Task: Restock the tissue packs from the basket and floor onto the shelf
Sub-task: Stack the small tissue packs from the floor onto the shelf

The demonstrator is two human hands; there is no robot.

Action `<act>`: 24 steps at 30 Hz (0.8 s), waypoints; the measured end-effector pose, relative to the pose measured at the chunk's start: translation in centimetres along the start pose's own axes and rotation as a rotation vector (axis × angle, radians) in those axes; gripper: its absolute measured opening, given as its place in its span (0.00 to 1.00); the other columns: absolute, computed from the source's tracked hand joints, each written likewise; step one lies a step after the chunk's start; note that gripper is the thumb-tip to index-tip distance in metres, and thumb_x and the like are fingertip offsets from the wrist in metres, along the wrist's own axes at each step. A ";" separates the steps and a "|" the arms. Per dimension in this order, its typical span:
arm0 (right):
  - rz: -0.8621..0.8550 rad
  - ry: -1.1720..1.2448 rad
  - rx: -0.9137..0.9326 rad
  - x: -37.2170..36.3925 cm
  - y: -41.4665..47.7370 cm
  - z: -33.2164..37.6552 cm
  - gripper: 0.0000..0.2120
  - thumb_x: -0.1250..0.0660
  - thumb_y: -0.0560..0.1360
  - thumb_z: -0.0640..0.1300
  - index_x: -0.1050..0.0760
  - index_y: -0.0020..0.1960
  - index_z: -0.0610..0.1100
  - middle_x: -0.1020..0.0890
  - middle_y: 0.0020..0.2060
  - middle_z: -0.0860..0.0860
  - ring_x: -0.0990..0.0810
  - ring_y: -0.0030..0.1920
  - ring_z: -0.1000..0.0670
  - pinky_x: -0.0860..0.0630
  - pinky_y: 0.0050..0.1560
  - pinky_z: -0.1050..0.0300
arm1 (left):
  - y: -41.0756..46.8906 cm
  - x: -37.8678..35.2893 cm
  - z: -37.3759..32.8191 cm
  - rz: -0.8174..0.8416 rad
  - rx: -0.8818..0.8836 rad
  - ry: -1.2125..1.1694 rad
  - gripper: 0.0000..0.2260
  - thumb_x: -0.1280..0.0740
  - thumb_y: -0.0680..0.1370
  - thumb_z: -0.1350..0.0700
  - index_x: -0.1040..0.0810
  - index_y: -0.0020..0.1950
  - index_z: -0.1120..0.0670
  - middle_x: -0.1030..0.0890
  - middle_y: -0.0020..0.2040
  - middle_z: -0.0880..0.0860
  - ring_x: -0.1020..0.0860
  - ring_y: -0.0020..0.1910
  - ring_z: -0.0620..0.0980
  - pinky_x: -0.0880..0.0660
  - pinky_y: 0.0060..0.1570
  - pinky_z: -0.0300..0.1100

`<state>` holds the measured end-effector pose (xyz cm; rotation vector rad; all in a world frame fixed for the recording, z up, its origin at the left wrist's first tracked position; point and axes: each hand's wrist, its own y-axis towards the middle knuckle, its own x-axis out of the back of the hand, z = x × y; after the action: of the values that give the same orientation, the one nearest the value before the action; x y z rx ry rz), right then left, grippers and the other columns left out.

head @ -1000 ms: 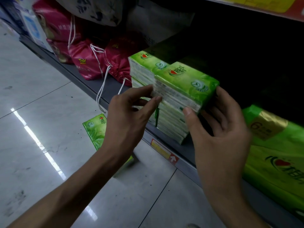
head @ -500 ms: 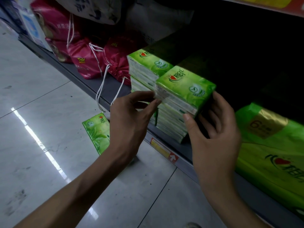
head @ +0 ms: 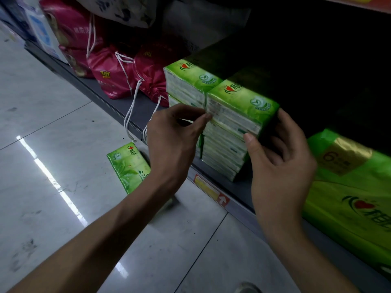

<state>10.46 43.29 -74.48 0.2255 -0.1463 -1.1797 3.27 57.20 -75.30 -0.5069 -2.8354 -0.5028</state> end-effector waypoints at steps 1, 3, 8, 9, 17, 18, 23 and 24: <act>-0.002 0.002 0.000 0.0 0.1 0.0 0.29 0.26 0.77 0.38 0.29 0.76 0.47 0.19 0.64 0.51 0.18 0.58 0.63 0.19 0.56 0.65 | 0.1 -0.1 0.1 -0.001 0.004 0.000 0.04 0.21 0.75 0.52 0.11 0.48 0.50 0.13 0.42 0.43 0.15 0.38 0.44 0.16 0.45 0.53; -0.006 0.009 0.001 -0.1 0.3 -0.2 0.29 0.26 0.77 0.38 0.28 0.76 0.46 0.18 0.64 0.50 0.17 0.58 0.63 0.19 0.55 0.64 | 0.3 -0.3 0.2 0.005 0.014 0.000 0.04 0.21 0.75 0.52 0.11 0.48 0.50 0.13 0.41 0.43 0.15 0.38 0.44 0.16 0.45 0.54; -0.015 0.008 0.010 0.2 0.3 -0.6 0.28 0.25 0.77 0.38 0.28 0.75 0.46 0.18 0.63 0.51 0.18 0.59 0.61 0.19 0.55 0.63 | 0.2 -0.3 0.5 0.031 0.002 0.000 0.04 0.22 0.76 0.54 0.12 0.50 0.51 0.13 0.43 0.43 0.15 0.39 0.43 0.16 0.46 0.52; -0.017 0.005 0.011 0.2 0.2 -0.6 0.28 0.25 0.77 0.38 0.27 0.74 0.46 0.18 0.63 0.51 0.18 0.59 0.60 0.19 0.56 0.62 | 0.2 -0.2 0.5 0.039 -0.005 0.003 0.05 0.22 0.76 0.54 0.12 0.51 0.52 0.13 0.43 0.43 0.15 0.39 0.42 0.16 0.46 0.51; -0.030 -0.104 0.045 0.2 -0.2 -1.7 0.28 0.23 0.76 0.39 0.25 0.74 0.47 0.17 0.62 0.58 0.18 0.58 0.63 0.19 0.57 0.61 | 0.1 -0.3 0.8 0.033 -0.011 0.002 0.06 0.21 0.75 0.55 0.12 0.51 0.53 0.13 0.44 0.43 0.15 0.40 0.42 0.16 0.46 0.44; -0.034 -0.113 0.050 0.1 -0.2 -1.8 0.28 0.23 0.76 0.40 0.25 0.74 0.48 0.17 0.60 0.59 0.18 0.58 0.62 0.19 0.56 0.62 | 0.1 -0.5 0.9 0.028 -0.001 -0.010 0.06 0.21 0.75 0.56 0.12 0.51 0.54 0.13 0.44 0.43 0.15 0.40 0.42 0.16 0.45 0.45; -0.034 -0.170 0.083 0.1 -0.2 -2.3 0.28 0.23 0.76 0.42 0.25 0.74 0.48 0.18 0.55 0.63 0.15 0.54 0.58 0.18 0.51 0.61 | 0.1 -0.4 1.2 0.036 -0.003 -0.017 0.07 0.21 0.76 0.55 0.13 0.53 0.54 0.13 0.45 0.44 0.15 0.41 0.42 0.16 0.46 0.43; -0.033 -0.171 0.083 0.2 -0.1 -2.4 0.28 0.23 0.76 0.42 0.26 0.75 0.48 0.17 0.57 0.60 0.15 0.54 0.57 0.17 0.52 0.58 | 0.0 -0.3 1.2 0.046 -0.006 -0.020 0.08 0.21 0.76 0.55 0.13 0.54 0.54 0.13 0.46 0.44 0.15 0.42 0.42 0.17 0.46 0.41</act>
<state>10.95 43.27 -76.80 0.2009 -0.3433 -1.2268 3.35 57.53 -76.49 -0.5799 -2.8349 -0.5010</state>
